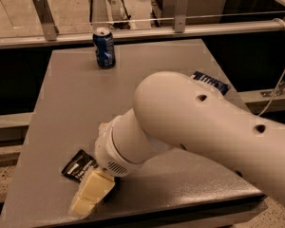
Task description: Move rxbar chocolate near rxbar blueberry
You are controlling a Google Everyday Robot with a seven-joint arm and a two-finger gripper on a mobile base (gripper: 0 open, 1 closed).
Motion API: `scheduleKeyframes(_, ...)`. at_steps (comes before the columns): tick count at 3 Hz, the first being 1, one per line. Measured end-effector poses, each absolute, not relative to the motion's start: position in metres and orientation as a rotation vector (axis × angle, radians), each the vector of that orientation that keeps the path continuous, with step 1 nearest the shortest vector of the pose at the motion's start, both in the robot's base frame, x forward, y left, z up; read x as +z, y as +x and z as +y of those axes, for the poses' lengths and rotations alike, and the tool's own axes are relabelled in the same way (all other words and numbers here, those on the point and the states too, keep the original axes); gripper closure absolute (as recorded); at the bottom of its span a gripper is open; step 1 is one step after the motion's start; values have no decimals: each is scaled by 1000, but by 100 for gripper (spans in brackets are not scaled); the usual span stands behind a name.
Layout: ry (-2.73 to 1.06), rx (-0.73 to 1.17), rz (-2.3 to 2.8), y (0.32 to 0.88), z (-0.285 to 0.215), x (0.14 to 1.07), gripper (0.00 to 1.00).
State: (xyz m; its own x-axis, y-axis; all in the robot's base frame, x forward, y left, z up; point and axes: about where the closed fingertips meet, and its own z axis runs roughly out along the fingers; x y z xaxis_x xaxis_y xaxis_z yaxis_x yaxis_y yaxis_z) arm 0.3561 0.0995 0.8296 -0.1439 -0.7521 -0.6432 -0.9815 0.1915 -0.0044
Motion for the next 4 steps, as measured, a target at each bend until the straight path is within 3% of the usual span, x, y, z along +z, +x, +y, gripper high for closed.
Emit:
scheduleKeyframes(1,-1590,546,1964,364,100,819,18)
scheduleKeyframes(4,-1497,414,1943,382,81,833,88)
